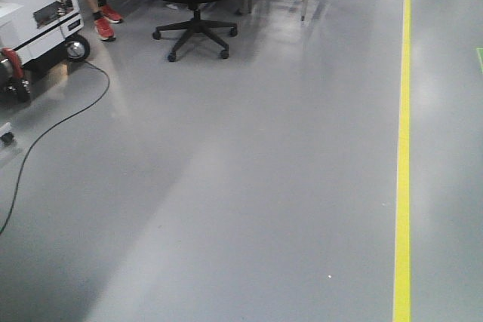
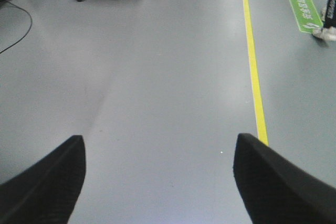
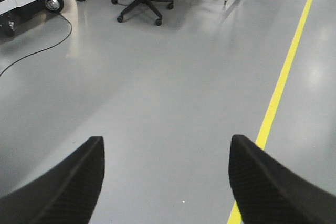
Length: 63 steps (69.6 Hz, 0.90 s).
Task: Move and align brake pads A on conveyor
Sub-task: 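Drive along the yellow floor line back toward the table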
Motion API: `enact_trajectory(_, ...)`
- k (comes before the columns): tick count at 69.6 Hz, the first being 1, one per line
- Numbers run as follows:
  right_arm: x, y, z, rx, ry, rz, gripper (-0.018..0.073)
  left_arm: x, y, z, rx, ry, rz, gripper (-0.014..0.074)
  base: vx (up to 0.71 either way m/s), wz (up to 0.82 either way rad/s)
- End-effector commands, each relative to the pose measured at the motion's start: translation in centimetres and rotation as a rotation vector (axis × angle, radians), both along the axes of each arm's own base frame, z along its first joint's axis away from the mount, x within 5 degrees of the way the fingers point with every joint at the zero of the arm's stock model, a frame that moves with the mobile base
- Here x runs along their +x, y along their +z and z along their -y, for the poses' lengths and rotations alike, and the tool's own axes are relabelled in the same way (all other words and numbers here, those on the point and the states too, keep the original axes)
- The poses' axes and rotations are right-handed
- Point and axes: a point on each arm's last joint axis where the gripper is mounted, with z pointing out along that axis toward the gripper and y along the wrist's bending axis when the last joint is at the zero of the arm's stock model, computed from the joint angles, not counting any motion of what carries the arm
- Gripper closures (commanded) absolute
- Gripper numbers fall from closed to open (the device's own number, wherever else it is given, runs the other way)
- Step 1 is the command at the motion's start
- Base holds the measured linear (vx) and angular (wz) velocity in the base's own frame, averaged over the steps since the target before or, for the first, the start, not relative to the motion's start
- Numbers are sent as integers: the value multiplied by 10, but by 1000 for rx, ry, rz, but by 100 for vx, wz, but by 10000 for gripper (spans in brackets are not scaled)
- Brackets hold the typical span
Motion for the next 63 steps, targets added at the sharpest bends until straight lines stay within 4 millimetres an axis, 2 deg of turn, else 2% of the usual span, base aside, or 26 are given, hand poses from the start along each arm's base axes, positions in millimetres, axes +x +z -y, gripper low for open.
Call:
enact_trajectory(1,0,11,1,-5,-4,88,82,2,10,1,-24,-8,79,52,4,-21)
enact_trajectory(30,0,11,1,-5,-4,88,82,0,9,1,-21,-10,62,52,11,-47)
enact_trajectory(63,-5,13,1,-5,-3,99,82,0,7,2,-16,-13,37,52,23,-53)
